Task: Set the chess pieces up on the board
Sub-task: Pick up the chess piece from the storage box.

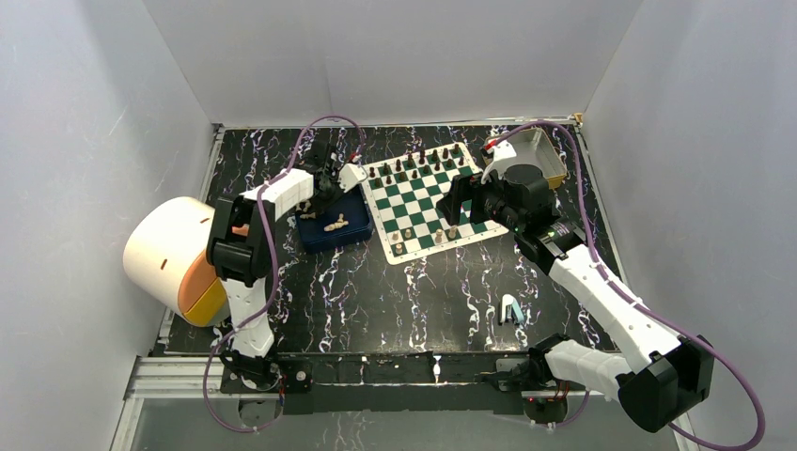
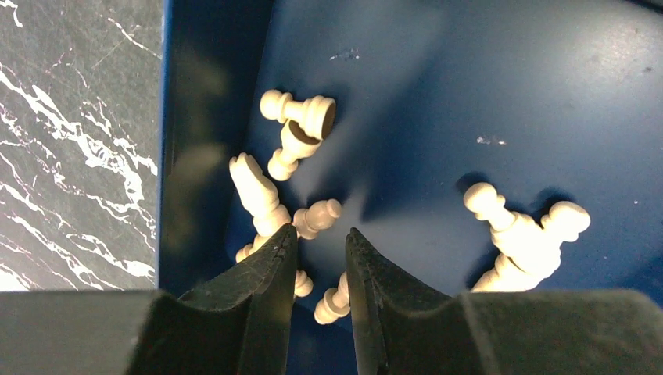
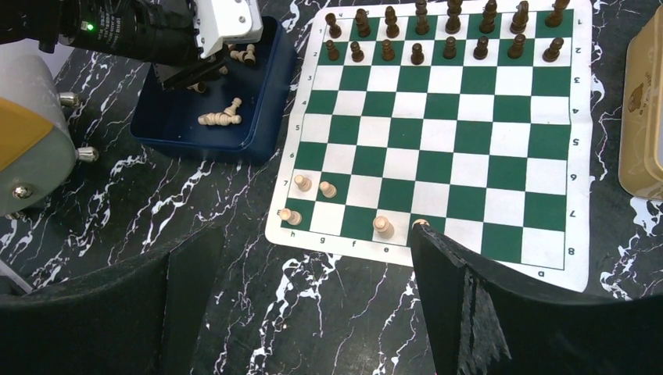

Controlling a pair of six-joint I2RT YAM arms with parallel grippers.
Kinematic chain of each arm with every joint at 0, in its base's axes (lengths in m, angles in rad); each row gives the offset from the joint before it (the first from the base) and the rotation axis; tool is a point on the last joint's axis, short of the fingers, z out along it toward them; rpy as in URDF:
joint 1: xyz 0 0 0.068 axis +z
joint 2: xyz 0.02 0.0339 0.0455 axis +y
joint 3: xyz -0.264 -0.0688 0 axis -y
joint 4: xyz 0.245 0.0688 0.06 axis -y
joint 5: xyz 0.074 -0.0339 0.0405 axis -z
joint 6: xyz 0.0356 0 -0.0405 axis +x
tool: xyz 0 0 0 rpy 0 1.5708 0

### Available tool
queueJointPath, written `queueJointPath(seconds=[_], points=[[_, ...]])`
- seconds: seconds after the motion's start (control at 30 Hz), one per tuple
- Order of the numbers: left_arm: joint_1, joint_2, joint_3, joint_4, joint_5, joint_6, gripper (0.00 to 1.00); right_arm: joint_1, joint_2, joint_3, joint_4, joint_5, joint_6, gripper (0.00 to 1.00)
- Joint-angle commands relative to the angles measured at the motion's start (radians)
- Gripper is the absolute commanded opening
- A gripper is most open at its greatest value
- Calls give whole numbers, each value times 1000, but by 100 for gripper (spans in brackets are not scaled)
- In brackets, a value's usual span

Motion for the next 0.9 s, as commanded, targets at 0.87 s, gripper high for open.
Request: queueJointPath(seconds=[0.87], points=[[0,52,107,-90,125,32,12,-2,-28,20,37,33,-10,99]])
